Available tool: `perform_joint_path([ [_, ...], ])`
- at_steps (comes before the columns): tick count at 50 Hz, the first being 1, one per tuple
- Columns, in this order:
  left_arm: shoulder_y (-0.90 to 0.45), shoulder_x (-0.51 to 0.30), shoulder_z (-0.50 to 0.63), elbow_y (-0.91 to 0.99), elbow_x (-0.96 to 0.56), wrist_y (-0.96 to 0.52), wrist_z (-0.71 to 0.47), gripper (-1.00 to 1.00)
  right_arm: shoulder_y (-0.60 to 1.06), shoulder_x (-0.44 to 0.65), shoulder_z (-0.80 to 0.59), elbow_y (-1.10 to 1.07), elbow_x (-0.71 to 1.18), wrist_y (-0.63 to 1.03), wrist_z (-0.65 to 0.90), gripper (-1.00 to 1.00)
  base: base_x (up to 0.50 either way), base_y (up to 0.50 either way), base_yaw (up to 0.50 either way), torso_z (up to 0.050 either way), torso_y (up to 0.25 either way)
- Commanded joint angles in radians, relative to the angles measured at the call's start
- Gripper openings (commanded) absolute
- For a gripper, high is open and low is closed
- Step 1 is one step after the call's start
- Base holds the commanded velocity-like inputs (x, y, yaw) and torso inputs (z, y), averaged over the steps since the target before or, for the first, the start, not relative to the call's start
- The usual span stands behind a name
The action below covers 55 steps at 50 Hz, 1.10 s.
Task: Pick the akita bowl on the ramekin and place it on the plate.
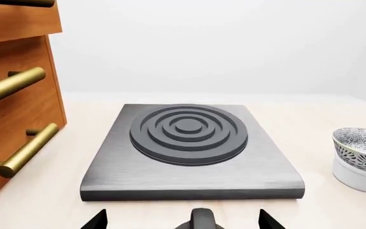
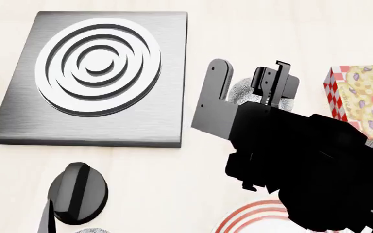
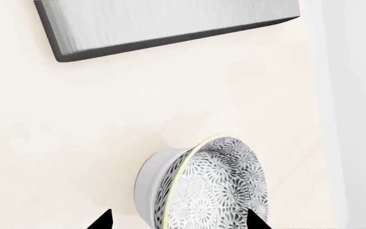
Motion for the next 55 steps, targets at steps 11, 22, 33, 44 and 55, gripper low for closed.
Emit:
perform_joint_path([
  [11, -0.007, -0.004, 0.007, -0.014, -0.004, 0.007, -0.004, 1.0, -0.032, -0.034, 0.006, 0.096, -0.012, -0.044, -0.002, 1.0, 0.0, 0.0, 0.0, 0.0, 0.0],
  [22, -0.009, -0.006, 0.009, -0.017, -0.006, 0.008, -0.009, 1.0, -0.045, -0.034, 0.0, 0.099, -0.02, -0.056, -0.002, -1.0, 0.0, 0.0, 0.0, 0.0, 0.0],
  [33, -0.006, -0.009, 0.013, -0.015, -0.005, 0.005, -0.015, 1.0, -0.051, -0.029, -0.001, 0.088, -0.02, -0.06, -0.002, -1.0, 0.0, 0.0, 0.0, 0.0, 0.0],
  [44, -0.007, -0.012, 0.013, -0.012, -0.009, 0.0, -0.022, 1.0, -0.021, -0.007, -0.006, 0.047, -0.032, -0.044, -0.005, -1.0, 0.0, 0.0, 0.0, 0.0, 0.0],
  [55, -0.01, -0.012, 0.016, -0.016, -0.015, 0.0, -0.024, 1.0, 0.089, 0.056, -0.014, -0.079, -0.04, 0.041, -0.031, -1.0, 0.0, 0.0, 0.0, 0.0, 0.0],
])
